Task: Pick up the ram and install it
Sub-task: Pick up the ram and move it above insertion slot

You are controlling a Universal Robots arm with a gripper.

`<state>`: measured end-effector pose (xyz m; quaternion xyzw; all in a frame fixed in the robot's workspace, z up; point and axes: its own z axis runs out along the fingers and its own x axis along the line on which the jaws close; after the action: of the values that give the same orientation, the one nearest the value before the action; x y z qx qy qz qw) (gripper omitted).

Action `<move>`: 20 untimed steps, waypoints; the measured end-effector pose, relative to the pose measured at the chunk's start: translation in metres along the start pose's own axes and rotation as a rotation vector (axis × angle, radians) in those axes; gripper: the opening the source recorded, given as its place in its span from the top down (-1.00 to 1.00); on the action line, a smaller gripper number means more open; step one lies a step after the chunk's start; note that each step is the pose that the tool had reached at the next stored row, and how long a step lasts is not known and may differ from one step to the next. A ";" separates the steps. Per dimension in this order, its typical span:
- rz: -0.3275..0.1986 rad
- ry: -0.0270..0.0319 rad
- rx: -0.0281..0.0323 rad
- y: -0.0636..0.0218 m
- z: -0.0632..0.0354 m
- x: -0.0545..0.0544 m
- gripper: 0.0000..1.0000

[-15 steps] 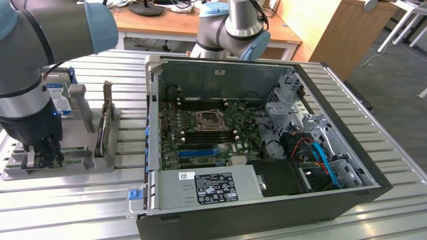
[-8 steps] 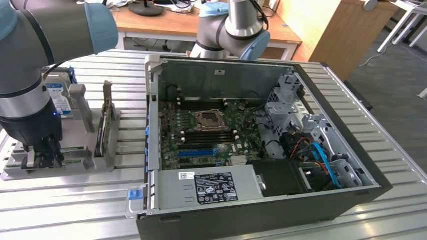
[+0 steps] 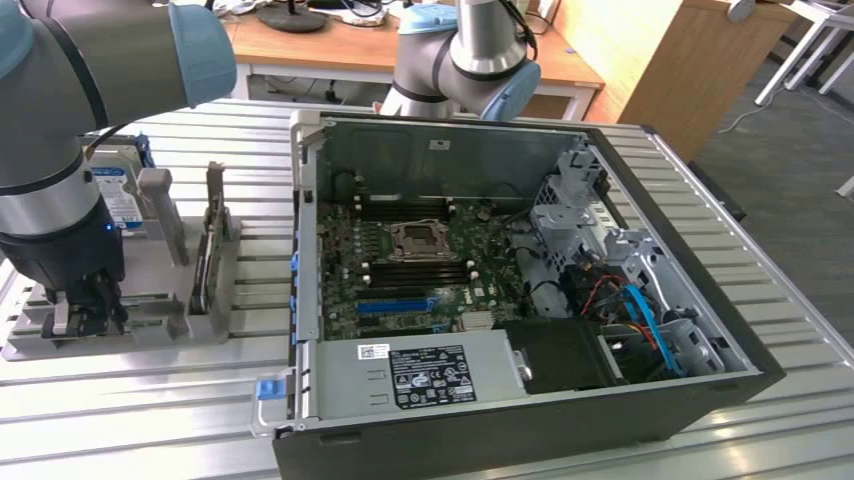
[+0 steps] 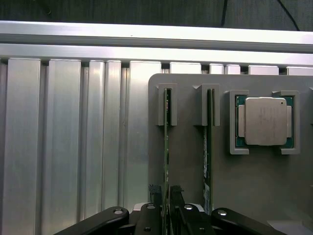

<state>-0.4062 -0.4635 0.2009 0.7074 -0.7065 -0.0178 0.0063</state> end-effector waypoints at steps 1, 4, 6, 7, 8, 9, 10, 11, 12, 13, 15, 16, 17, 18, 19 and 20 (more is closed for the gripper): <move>0.000 -0.0002 0.0001 0.0000 0.0001 0.000 0.57; 0.000 -0.0003 0.0003 -0.0002 0.0002 0.000 0.57; 0.000 -0.0002 0.0002 -0.0001 0.0002 0.000 0.57; 0.000 -0.0002 0.0002 -0.0002 0.0002 0.000 0.57; 0.000 -0.0002 0.0002 -0.0001 0.0002 0.000 0.57; 0.000 -0.0002 0.0003 -0.0001 0.0002 0.000 0.57; 0.000 -0.0002 0.0002 -0.0001 0.0002 0.000 0.57; 0.000 -0.0002 0.0002 -0.0001 0.0002 0.000 0.57; 0.000 -0.0002 0.0003 -0.0001 0.0002 0.000 0.57; 0.000 -0.0002 0.0003 -0.0001 0.0002 0.000 0.57; 0.000 -0.0002 0.0002 -0.0001 0.0002 0.000 0.60; 0.000 -0.0004 0.0001 -0.0001 0.0002 0.000 0.73; 0.000 -0.0002 0.0002 -0.0001 0.0001 0.000 0.73; 0.000 -0.0002 0.0002 -0.0001 0.0002 0.000 0.76; 0.000 -0.0002 0.0002 -0.0001 0.0001 0.000 0.76; 0.000 -0.0002 0.0003 -0.0001 0.0002 0.000 0.76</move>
<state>-0.4061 -0.4637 0.2007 0.7075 -0.7064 -0.0178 0.0061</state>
